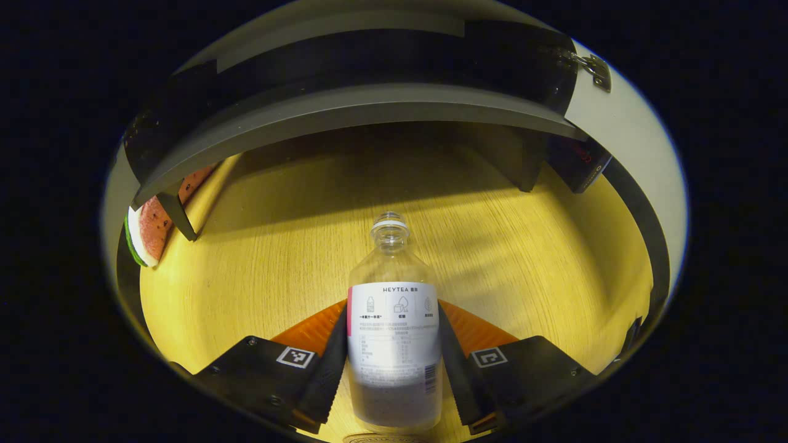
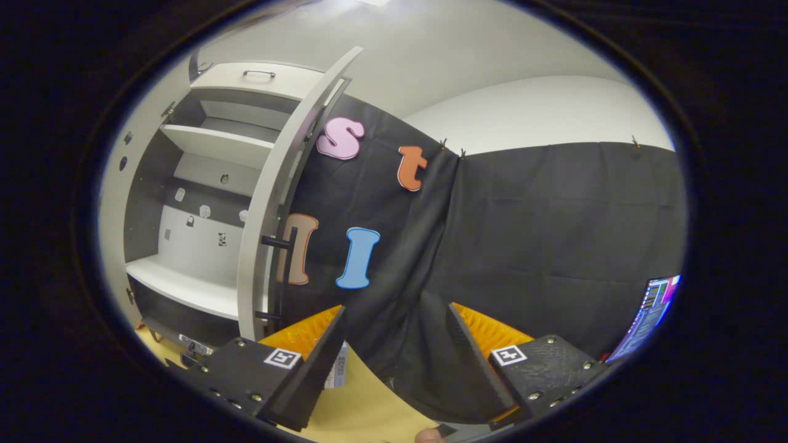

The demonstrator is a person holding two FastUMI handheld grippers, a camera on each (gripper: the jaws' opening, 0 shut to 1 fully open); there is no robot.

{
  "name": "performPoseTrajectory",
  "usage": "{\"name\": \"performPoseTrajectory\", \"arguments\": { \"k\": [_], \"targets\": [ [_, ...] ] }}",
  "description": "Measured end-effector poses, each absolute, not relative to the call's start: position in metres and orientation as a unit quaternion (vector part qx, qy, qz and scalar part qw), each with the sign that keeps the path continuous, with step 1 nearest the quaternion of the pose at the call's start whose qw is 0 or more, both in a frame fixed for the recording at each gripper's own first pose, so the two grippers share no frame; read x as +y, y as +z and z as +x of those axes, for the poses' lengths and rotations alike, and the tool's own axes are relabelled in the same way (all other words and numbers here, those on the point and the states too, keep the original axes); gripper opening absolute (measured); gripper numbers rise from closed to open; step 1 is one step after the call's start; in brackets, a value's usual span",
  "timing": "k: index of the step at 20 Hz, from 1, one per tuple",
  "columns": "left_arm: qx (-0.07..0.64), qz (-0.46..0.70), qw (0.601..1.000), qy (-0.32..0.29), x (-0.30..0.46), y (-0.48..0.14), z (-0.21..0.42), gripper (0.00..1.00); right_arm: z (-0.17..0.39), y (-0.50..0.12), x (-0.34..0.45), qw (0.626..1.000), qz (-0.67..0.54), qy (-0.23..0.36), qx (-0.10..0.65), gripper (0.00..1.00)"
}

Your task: Grasp the bottle in the cabinet with the left hand and place it on the coaster, then close the right door with the right hand and the left door with the left hand.

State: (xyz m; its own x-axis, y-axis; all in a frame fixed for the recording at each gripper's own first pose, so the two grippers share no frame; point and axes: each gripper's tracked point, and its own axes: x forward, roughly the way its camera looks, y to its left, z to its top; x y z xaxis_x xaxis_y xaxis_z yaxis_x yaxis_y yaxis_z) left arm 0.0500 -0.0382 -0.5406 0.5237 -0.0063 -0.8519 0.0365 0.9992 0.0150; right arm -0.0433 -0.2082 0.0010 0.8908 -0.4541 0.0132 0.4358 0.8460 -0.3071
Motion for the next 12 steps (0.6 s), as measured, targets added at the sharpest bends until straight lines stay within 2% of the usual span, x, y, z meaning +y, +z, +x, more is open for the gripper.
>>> {"name": "performPoseTrajectory", "arguments": {
  "k": [4,9,12],
  "targets": [
    [0.458,-0.02,0.889,-0.011,-0.039,-0.53,0.052,0.78,-0.042,0.002,-0.202,0.965,-0.153,-0.212,0.029,0.94],
    [0.395,-0.067,0.916,-0.008,-0.04,-0.517,0.055,0.76,-0.042,0.004,-0.191,0.974,-0.146,-0.172,0.022,0.97],
    [0.388,-0.112,0.915,-0.005,-0.039,-0.522,0.054,0.76,-0.044,0.006,-0.18,0.98,-0.144,-0.138,0.017,0.97]
  ]
}}
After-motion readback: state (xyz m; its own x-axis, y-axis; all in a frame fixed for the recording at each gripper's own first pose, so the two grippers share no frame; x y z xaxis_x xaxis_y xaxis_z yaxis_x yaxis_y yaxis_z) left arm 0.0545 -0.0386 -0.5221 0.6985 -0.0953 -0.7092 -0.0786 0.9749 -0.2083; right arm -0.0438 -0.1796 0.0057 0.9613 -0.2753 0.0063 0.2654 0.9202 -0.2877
